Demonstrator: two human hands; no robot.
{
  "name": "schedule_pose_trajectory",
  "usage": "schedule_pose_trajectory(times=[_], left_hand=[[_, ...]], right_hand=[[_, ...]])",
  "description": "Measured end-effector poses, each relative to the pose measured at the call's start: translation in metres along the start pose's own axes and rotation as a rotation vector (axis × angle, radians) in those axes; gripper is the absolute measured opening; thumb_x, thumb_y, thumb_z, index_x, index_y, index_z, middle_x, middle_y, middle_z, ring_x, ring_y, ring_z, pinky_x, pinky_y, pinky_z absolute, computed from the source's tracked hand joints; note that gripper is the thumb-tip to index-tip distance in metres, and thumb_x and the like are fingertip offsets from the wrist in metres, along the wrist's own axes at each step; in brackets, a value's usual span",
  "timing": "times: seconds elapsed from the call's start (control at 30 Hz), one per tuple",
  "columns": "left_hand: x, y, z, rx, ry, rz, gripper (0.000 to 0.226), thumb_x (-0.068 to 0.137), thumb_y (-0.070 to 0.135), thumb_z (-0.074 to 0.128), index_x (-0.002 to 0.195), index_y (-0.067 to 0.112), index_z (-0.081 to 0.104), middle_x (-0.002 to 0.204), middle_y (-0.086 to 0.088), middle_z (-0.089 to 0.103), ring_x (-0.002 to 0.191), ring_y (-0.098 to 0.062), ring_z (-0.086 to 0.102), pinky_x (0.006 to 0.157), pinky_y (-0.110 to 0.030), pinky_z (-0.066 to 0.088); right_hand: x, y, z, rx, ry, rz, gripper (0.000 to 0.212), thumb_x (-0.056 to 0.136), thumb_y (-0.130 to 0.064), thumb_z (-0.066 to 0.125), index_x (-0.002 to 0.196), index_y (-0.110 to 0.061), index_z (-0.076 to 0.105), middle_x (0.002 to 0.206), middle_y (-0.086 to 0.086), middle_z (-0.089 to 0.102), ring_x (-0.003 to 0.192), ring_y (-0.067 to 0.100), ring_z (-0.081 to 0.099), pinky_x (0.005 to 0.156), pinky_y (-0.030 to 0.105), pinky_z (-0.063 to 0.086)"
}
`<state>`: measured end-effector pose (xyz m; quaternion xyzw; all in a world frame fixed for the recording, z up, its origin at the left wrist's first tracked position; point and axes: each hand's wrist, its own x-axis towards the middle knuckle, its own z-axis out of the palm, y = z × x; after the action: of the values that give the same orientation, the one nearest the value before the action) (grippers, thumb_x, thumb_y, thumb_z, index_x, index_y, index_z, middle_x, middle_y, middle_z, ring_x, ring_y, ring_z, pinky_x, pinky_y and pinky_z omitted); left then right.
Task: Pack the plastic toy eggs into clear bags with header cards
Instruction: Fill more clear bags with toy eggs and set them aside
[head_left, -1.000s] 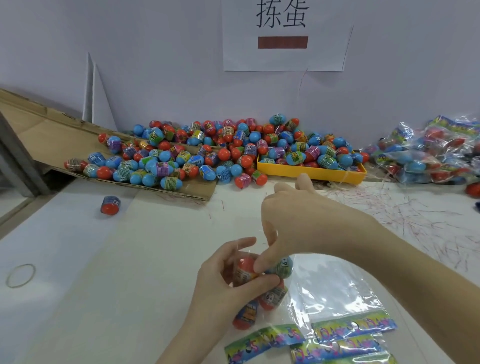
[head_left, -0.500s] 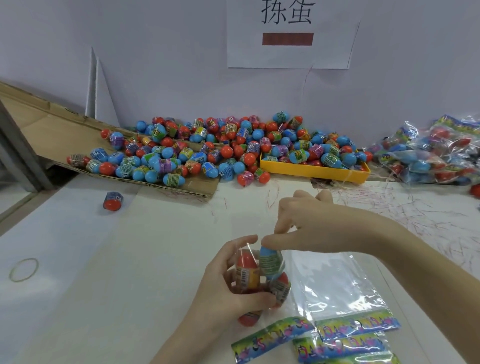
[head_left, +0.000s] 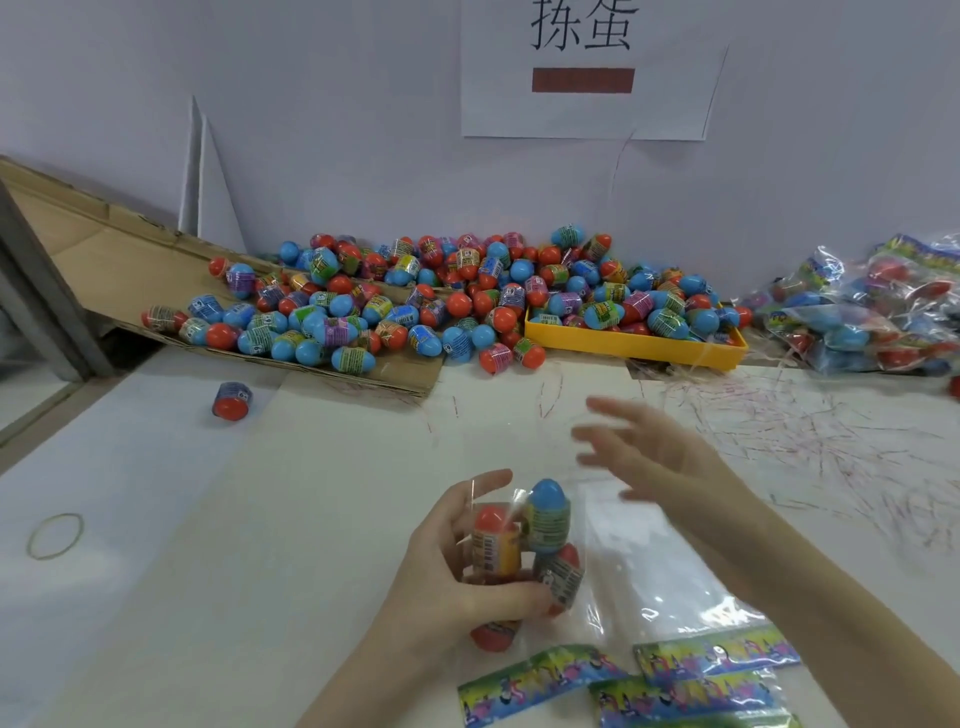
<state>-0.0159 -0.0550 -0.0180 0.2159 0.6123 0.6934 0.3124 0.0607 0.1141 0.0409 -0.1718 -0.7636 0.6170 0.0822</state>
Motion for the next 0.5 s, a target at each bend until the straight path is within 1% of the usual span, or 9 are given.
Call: schedule_pose_trajectory(times=[0.07, 0.1, 0.17, 0.2, 0.27, 0.3, 0.33, 0.4, 0.5], left_hand=[[-0.001, 0.002, 0.0, -0.044, -0.03, -0.017, 0.08, 0.04, 0.005, 0.084, 0.112, 0.028, 0.058, 0.098, -0.007, 0.072, 0.086, -0.029, 0.07, 0.074, -0.035, 0.058], [-0.001, 0.003, 0.001, -0.06, -0.038, -0.025, 0.077, 0.041, 0.009, 0.086, 0.111, 0.027, 0.059, 0.095, -0.007, 0.072, 0.085, -0.027, 0.07, 0.071, -0.033, 0.057], [-0.001, 0.007, 0.003, -0.095, -0.015, -0.039, 0.061, 0.055, 0.016, 0.088, 0.108, 0.023, 0.06, 0.088, -0.005, 0.073, 0.079, -0.02, 0.07, 0.064, -0.028, 0.057], [0.0, 0.008, 0.004, -0.112, 0.013, -0.047, 0.05, 0.061, 0.02, 0.082, 0.106, 0.021, 0.061, 0.086, -0.006, 0.074, 0.077, -0.018, 0.07, 0.062, -0.027, 0.057], [0.001, 0.008, 0.003, -0.095, 0.065, -0.062, 0.046, 0.06, 0.03, 0.067, 0.104, 0.021, 0.063, 0.089, -0.009, 0.073, 0.081, -0.018, 0.069, 0.066, -0.028, 0.058], [0.001, 0.007, 0.003, -0.08, 0.08, -0.064, 0.047, 0.059, 0.033, 0.065, 0.104, 0.023, 0.064, 0.091, -0.009, 0.073, 0.085, -0.019, 0.069, 0.068, -0.029, 0.058], [0.0, 0.007, 0.002, -0.076, 0.092, -0.064, 0.046, 0.058, 0.035, 0.065, 0.103, 0.025, 0.065, 0.091, -0.008, 0.073, 0.088, -0.02, 0.069, 0.067, -0.028, 0.058], [-0.001, 0.008, 0.004, -0.099, 0.096, -0.067, 0.044, 0.055, 0.035, 0.067, 0.098, 0.025, 0.066, 0.086, -0.007, 0.073, 0.081, -0.017, 0.07, 0.061, -0.024, 0.055], [-0.002, 0.011, 0.006, -0.081, 0.083, -0.057, 0.045, 0.056, 0.036, 0.066, 0.1, 0.022, 0.067, 0.079, -0.004, 0.073, 0.069, -0.009, 0.068, 0.056, -0.017, 0.052]], right_hand=[[-0.007, 0.016, 0.003, 0.122, -0.155, 0.087, 0.08, 0.051, -0.065, 0.073, 0.118, -0.026, 0.055, 0.106, -0.007, 0.069, 0.096, 0.008, 0.065, 0.08, 0.027, 0.051], [-0.009, 0.022, 0.005, 0.156, -0.2, 0.096, 0.078, 0.049, -0.06, 0.078, 0.115, -0.022, 0.059, 0.103, -0.001, 0.07, 0.096, 0.014, 0.066, 0.079, 0.028, 0.053], [-0.009, 0.028, 0.007, 0.226, -0.202, 0.082, 0.067, 0.047, -0.054, 0.08, 0.103, -0.019, 0.07, 0.099, 0.006, 0.071, 0.092, 0.019, 0.067, 0.073, 0.025, 0.054], [-0.008, 0.03, 0.007, 0.265, -0.181, 0.066, 0.068, 0.045, -0.058, 0.081, 0.099, -0.018, 0.072, 0.098, 0.008, 0.071, 0.09, 0.02, 0.067, 0.073, 0.025, 0.054], [-0.009, 0.031, 0.006, 0.323, -0.157, 0.021, 0.075, 0.042, -0.064, 0.08, 0.1, -0.016, 0.072, 0.101, 0.008, 0.071, 0.091, 0.022, 0.067, 0.076, 0.027, 0.055], [-0.011, 0.03, 0.006, 0.314, -0.154, 0.001, 0.074, 0.043, -0.059, 0.082, 0.103, -0.016, 0.07, 0.101, 0.007, 0.071, 0.092, 0.022, 0.068, 0.075, 0.026, 0.054], [-0.012, 0.028, 0.006, 0.278, -0.146, -0.014, 0.066, 0.046, -0.048, 0.085, 0.102, -0.018, 0.069, 0.099, 0.006, 0.072, 0.091, 0.022, 0.068, 0.073, 0.023, 0.054], [-0.014, 0.024, 0.01, 0.236, -0.092, -0.024, 0.044, 0.05, -0.023, 0.089, 0.092, -0.019, 0.074, 0.091, 0.005, 0.073, 0.085, 0.018, 0.069, 0.068, 0.017, 0.052], [-0.013, 0.023, 0.013, 0.259, 0.035, -0.05, 0.025, 0.053, -0.023, 0.075, 0.076, -0.014, 0.075, 0.076, 0.007, 0.072, 0.065, 0.012, 0.066, 0.06, 0.015, 0.049]])
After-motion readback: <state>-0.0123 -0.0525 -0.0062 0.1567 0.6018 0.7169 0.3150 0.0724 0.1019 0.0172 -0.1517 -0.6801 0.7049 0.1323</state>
